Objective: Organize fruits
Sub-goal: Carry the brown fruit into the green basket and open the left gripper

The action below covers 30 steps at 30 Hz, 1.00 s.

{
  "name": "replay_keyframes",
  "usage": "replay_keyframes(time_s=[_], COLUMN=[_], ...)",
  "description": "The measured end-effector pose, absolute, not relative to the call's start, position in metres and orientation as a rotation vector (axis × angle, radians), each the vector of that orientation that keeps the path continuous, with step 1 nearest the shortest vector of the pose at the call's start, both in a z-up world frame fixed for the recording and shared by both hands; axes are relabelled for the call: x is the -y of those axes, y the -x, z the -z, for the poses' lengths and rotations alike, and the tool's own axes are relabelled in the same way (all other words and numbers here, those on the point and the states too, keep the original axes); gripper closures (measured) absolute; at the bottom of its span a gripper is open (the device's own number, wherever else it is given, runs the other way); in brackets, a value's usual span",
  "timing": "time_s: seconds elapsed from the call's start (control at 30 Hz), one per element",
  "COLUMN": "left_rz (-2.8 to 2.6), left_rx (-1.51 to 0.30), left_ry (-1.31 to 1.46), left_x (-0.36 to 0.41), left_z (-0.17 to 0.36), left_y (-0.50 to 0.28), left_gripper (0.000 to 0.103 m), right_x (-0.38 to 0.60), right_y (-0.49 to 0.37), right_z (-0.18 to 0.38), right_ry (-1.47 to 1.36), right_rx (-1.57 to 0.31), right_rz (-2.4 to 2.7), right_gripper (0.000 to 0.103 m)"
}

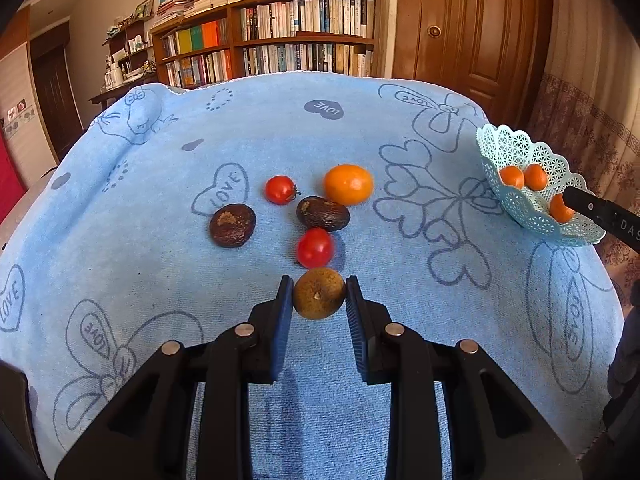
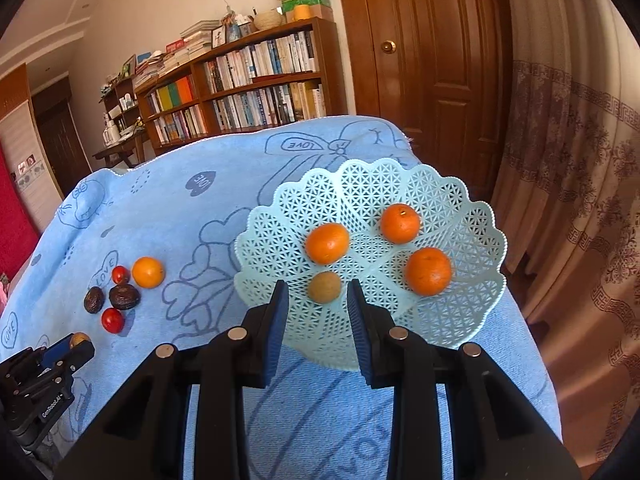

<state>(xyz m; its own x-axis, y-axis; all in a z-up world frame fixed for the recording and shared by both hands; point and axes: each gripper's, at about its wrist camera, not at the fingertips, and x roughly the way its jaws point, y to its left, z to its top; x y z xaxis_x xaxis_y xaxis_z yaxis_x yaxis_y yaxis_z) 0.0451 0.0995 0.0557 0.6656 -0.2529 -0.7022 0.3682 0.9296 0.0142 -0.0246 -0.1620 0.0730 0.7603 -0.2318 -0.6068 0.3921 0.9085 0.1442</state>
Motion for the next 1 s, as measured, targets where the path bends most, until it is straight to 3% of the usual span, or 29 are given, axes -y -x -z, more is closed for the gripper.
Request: replay_keyframes(time_s=[0.2, 0.37, 1.0], left_rz=[0.379, 0.403, 0.639], left_rx=[-0.755, -0.742, -0.708], left_ry=[-0.189, -0.214, -0.274], left_x=[-0.082, -0.065, 0.046], left_z=[-0.062, -0.068, -0.096], left_y=[-0.041, -0.040, -0.033], left_gripper=[0.076, 0.076, 0.076], right_x=[0.179, 0.187, 0.225], right_y=[0.029, 0.035, 0.081], right_z=[-0.069, -0.066, -0.060], right_ry=[-0.282, -0.290, -0.389], right_rx=[-0.628, -0.613, -0.495], right_rz=[0.387, 0.405, 0.483], right_gripper=[0.070, 0.058, 0.053])
